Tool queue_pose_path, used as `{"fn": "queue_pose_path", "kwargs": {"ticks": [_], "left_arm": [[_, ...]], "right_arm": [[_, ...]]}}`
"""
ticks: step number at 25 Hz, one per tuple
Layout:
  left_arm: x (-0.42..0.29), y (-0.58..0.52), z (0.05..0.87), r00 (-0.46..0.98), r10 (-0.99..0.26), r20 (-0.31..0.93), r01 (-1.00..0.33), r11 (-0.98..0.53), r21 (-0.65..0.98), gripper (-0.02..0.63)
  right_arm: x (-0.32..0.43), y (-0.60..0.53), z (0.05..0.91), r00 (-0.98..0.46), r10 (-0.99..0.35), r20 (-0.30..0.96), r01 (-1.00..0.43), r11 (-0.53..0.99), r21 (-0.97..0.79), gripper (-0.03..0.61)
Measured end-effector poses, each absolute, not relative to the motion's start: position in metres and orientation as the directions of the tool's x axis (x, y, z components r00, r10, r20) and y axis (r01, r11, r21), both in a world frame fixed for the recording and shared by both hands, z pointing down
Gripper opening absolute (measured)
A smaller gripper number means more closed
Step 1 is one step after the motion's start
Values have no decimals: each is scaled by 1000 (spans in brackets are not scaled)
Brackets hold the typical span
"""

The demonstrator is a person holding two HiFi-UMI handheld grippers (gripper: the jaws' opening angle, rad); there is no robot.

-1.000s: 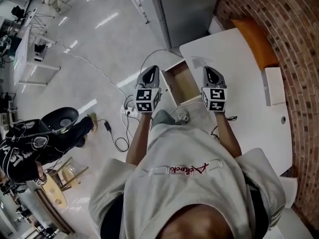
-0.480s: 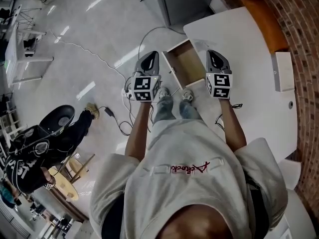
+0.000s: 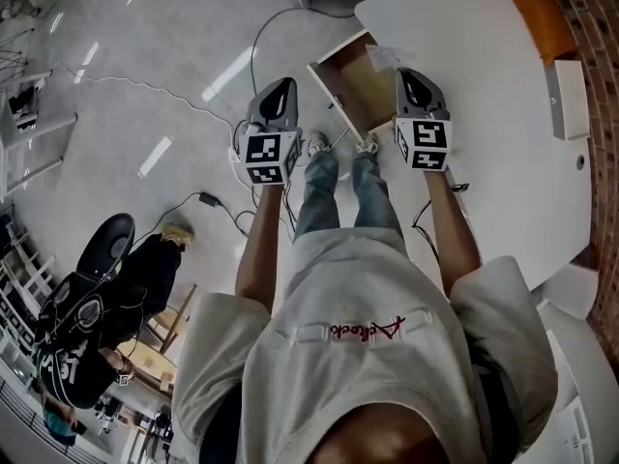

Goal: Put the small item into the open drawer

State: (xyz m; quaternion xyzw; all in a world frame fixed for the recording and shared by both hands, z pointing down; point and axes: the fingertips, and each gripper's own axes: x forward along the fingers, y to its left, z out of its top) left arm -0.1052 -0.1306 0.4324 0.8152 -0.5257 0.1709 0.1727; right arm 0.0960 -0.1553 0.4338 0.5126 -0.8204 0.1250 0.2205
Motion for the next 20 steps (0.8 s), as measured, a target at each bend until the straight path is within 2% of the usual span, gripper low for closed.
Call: {"fn": "queue_pose_path", "kwargs": {"ticks": [11,20], "left_arm": [[-88,-87,518,428,-744,514,-898,-415,147,6],[-84,-78,568,446,-697,562,-893,-393,220,6]], "right_arm": [[100,-105,518,-360,-762,538,-911,412,-27,12],[92,-86,574,-360,-691,627,-908,414,-65,12]]}}
